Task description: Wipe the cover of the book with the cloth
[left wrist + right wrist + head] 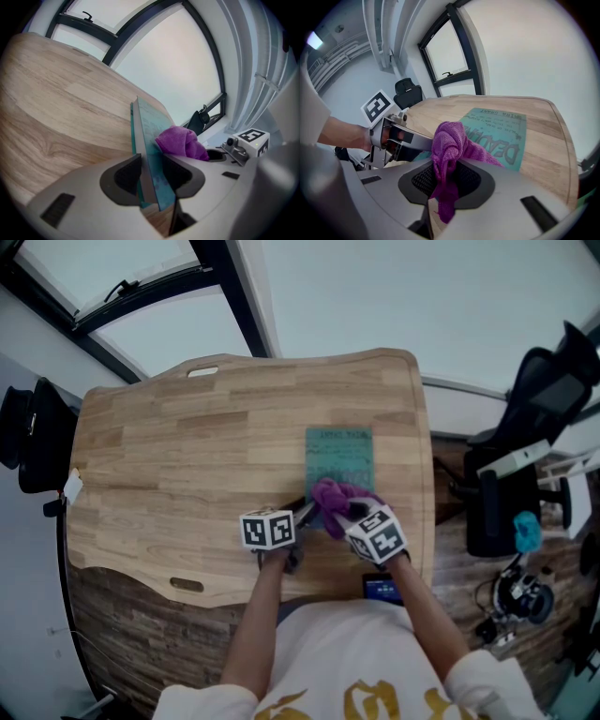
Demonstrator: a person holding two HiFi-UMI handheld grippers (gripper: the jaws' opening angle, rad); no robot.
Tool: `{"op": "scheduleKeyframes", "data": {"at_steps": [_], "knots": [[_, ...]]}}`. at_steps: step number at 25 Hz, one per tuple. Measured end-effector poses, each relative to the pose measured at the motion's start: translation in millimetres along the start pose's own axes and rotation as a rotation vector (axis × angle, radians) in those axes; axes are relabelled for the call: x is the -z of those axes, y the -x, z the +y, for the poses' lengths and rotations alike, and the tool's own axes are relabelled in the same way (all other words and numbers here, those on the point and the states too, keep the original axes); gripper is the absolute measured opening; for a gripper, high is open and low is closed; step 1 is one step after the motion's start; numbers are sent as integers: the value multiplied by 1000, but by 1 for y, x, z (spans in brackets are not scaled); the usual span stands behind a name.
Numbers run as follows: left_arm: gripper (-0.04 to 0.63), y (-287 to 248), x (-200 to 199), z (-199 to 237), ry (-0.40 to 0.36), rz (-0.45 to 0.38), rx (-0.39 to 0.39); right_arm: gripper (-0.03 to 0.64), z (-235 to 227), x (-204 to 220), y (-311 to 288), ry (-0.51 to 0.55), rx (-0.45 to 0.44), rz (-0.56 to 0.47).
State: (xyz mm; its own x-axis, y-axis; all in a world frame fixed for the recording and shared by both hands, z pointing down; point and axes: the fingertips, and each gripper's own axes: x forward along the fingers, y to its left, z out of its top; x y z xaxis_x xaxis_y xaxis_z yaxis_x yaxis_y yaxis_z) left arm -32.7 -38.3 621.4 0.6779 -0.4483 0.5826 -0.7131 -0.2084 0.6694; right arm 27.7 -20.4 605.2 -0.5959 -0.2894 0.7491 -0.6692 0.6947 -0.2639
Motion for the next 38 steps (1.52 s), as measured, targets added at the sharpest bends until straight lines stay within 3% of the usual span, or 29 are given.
{"op": "scheduleKeyframes", "data": {"at_steps": [7,38], "knots": [[144,-1,0,0,-2,-1,-1,74,1,4,2,-32,-11,11],[143,1,1,-1,-13,-1,1,74,-10,-13,-9,6,-29,47]]}}
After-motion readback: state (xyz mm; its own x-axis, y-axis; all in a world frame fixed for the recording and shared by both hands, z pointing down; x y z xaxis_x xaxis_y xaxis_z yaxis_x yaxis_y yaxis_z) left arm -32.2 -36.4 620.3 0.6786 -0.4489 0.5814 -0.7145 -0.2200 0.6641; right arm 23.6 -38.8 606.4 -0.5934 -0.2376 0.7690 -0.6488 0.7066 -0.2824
